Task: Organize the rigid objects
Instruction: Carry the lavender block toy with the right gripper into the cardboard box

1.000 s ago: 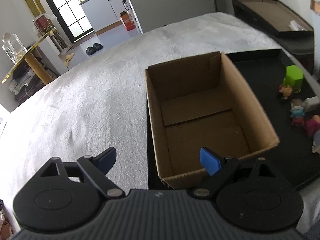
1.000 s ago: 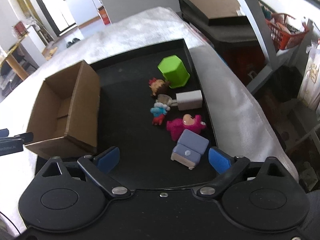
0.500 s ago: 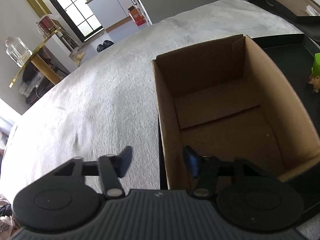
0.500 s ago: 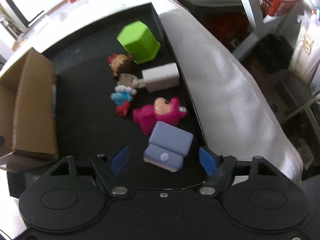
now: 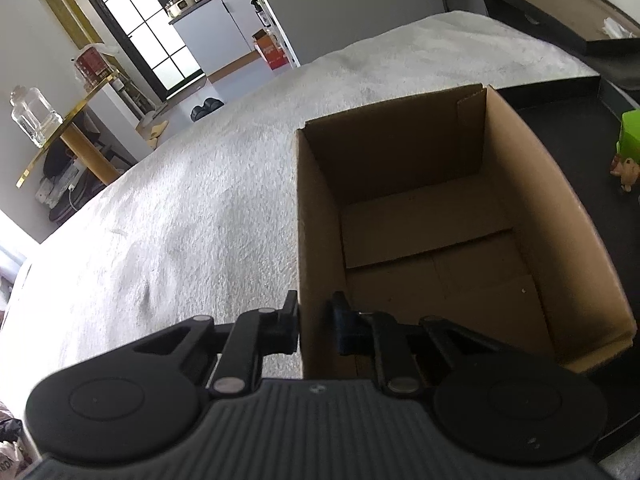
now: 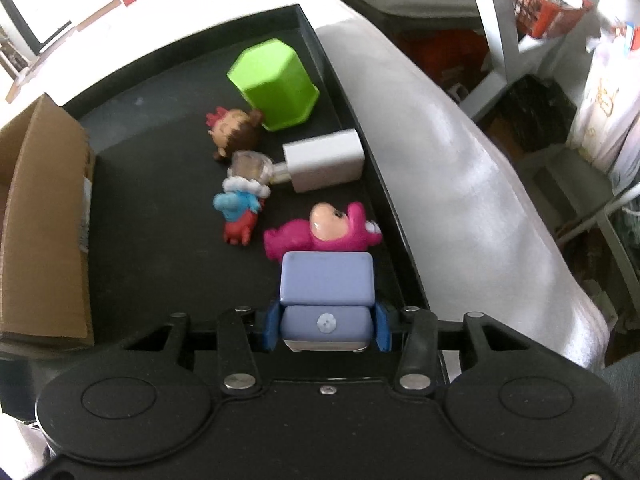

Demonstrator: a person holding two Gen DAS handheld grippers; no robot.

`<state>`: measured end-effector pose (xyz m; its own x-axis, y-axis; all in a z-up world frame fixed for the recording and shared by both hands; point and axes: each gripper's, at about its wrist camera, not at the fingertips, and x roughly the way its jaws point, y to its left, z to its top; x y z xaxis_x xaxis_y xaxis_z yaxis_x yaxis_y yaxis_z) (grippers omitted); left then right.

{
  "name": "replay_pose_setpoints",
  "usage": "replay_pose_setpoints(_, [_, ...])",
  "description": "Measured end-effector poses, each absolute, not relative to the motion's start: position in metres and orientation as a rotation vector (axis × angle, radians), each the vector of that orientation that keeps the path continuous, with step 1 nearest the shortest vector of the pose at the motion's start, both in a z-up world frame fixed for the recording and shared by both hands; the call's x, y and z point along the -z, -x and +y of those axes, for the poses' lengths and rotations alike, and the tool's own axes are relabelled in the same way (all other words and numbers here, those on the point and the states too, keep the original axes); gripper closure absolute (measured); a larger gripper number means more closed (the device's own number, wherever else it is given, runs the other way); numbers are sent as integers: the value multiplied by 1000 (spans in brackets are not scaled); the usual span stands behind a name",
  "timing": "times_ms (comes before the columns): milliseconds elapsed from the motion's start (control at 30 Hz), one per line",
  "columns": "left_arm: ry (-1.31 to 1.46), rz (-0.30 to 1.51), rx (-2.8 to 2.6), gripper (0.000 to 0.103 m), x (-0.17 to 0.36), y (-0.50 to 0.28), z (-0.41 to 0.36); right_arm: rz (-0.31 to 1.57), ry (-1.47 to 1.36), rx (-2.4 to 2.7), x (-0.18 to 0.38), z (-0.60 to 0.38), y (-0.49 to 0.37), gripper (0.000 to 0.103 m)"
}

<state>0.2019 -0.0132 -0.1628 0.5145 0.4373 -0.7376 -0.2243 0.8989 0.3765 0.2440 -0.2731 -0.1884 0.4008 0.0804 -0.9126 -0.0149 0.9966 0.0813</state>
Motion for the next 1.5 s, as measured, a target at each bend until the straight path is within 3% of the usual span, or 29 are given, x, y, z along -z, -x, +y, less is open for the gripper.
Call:
replay_pose_setpoints(700, [-240,866,-376,91,158,-199,-11,913,40,-229,126,-217,-228,60])
replay_pose_setpoints(1500, [-133,803,-297,96,150,-192,10,714,218,-508,93,-124,-215,60])
